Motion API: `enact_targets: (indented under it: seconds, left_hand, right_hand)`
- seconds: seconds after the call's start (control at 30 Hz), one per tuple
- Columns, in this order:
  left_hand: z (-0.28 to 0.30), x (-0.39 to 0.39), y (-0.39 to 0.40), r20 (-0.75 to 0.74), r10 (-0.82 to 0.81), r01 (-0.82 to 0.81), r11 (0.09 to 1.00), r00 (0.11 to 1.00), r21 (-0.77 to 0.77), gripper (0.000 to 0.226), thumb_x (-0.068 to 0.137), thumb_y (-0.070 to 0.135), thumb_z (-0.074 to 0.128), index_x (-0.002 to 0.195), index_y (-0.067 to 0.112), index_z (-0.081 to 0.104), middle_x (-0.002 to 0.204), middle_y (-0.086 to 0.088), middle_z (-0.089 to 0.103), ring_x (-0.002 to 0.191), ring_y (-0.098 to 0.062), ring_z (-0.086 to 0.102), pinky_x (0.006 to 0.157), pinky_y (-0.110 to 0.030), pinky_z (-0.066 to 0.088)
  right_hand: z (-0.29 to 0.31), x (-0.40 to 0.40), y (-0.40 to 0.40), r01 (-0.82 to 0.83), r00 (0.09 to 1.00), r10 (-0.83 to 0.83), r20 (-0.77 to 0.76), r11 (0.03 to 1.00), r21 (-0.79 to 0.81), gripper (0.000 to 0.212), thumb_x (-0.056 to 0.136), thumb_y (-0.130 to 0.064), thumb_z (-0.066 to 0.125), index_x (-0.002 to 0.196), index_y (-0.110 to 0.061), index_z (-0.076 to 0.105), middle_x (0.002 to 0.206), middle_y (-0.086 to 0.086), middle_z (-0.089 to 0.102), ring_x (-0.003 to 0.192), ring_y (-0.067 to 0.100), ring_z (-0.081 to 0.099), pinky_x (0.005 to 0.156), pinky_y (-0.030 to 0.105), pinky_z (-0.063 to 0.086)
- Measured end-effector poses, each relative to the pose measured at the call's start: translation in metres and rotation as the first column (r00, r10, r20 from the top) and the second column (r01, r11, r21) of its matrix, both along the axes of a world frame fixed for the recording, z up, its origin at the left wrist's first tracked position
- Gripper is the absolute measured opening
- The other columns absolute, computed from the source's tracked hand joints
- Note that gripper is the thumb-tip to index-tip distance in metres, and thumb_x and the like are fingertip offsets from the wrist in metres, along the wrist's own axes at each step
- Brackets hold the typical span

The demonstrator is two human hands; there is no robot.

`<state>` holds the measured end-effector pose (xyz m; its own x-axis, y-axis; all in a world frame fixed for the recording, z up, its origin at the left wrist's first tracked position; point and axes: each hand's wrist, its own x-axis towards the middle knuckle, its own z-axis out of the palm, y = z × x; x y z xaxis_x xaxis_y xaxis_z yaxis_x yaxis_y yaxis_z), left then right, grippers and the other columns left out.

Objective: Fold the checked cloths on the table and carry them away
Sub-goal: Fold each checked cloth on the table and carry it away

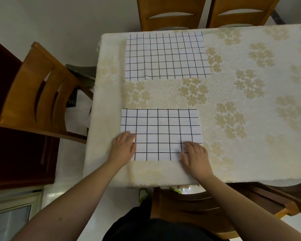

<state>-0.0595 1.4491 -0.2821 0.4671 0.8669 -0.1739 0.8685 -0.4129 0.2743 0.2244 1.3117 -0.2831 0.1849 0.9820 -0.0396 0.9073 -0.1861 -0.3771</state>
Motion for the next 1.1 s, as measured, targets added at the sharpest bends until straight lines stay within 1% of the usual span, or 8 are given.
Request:
enact_targets:
  seconds: [0.13,0.23,0.4,0.67,0.73,0.83,0.97,1.1]
  left_hand:
    - [0.004,0.018,0.023,0.088,-0.060,0.056,0.998,0.994,0.039,0.040,0.093,0.027,0.042,0.130,0.019,0.057,0.131,-0.002,0.055,0.122,-0.025,0.049,0.102,-0.041,0.036]
    - [0.006,0.036,0.044,0.116,-0.124,0.126,0.992,0.985,-0.010,0.037,0.092,0.019,0.052,0.129,0.017,0.057,0.126,-0.003,0.058,0.118,-0.026,0.052,0.098,-0.042,0.042]
    - [0.012,0.073,0.075,0.150,-0.206,0.217,0.974,0.967,-0.064,0.037,0.094,0.015,0.053,0.131,0.013,0.057,0.127,-0.008,0.058,0.113,-0.028,0.055,0.097,-0.039,0.043]
    - [0.011,0.128,0.114,0.058,-0.203,0.210,0.961,0.977,-0.179,0.042,0.094,0.024,0.058,0.135,0.017,0.053,0.131,-0.011,0.050,0.119,-0.031,0.048,0.097,-0.036,0.042]
    - [0.010,0.138,0.121,0.018,-0.176,0.176,0.970,0.984,-0.167,0.039,0.093,0.027,0.060,0.132,0.019,0.055,0.129,-0.010,0.049,0.119,-0.031,0.048,0.097,-0.038,0.042]
    - [0.010,0.150,0.129,-0.042,-0.120,0.111,0.980,0.992,-0.165,0.033,0.092,0.036,0.061,0.122,0.021,0.059,0.127,-0.009,0.048,0.118,-0.030,0.047,0.095,-0.040,0.041]
    - [0.012,0.160,0.136,-0.135,-0.060,0.039,0.987,0.989,-0.156,0.030,0.091,0.041,0.061,0.115,0.021,0.063,0.125,-0.010,0.047,0.117,-0.030,0.047,0.095,-0.040,0.038]
    - [0.013,0.165,0.134,-0.258,-0.079,0.035,0.985,0.963,-0.171,0.030,0.092,0.044,0.059,0.110,0.021,0.069,0.124,-0.011,0.043,0.115,-0.030,0.045,0.095,-0.042,0.036]
  right_hand:
    - [0.013,-0.032,0.022,-0.074,0.986,0.077,-0.149,0.997,0.026,0.042,0.094,-0.040,0.040,0.121,-0.017,0.062,0.114,-0.001,0.065,0.109,0.020,0.057,0.094,0.037,0.042]
    - [0.017,-0.050,0.032,-0.036,0.955,0.028,-0.294,0.999,-0.022,0.031,0.095,-0.029,0.050,0.121,-0.017,0.061,0.103,-0.004,0.067,0.098,0.017,0.059,0.086,0.032,0.047]
    - [0.020,-0.068,0.032,0.091,0.881,-0.171,-0.440,0.976,-0.197,0.020,0.094,-0.024,0.053,0.110,-0.021,0.065,0.073,-0.009,0.059,0.066,0.011,0.053,0.061,0.026,0.040]
    - [0.022,-0.087,0.017,0.320,0.699,-0.540,-0.468,0.822,-0.471,0.026,0.093,-0.029,0.056,0.078,-0.014,0.070,0.073,0.004,0.070,0.068,0.017,0.063,0.064,0.027,0.046]
    - [0.024,-0.093,0.014,0.369,0.510,-0.679,-0.528,0.727,-0.579,0.025,0.093,-0.028,0.059,0.079,-0.011,0.071,0.073,0.005,0.073,0.066,0.018,0.066,0.068,0.029,0.052]
    - [0.028,-0.103,0.012,0.387,0.130,-0.805,-0.578,0.578,-0.718,0.019,0.094,-0.019,0.059,0.094,-0.004,0.070,0.080,0.011,0.075,0.058,0.014,0.064,0.051,0.024,0.049]
    - [0.040,-0.117,0.026,0.383,-0.415,-0.758,-0.504,0.357,-0.852,0.014,0.094,-0.010,0.058,0.093,0.001,0.066,0.082,0.016,0.072,0.056,0.018,0.062,0.042,0.022,0.043]
    - [0.047,-0.126,0.034,0.395,-0.553,-0.693,-0.462,0.270,-0.878,0.015,0.095,-0.011,0.056,0.085,-0.002,0.063,0.086,0.014,0.072,0.066,0.020,0.066,0.051,0.027,0.047]
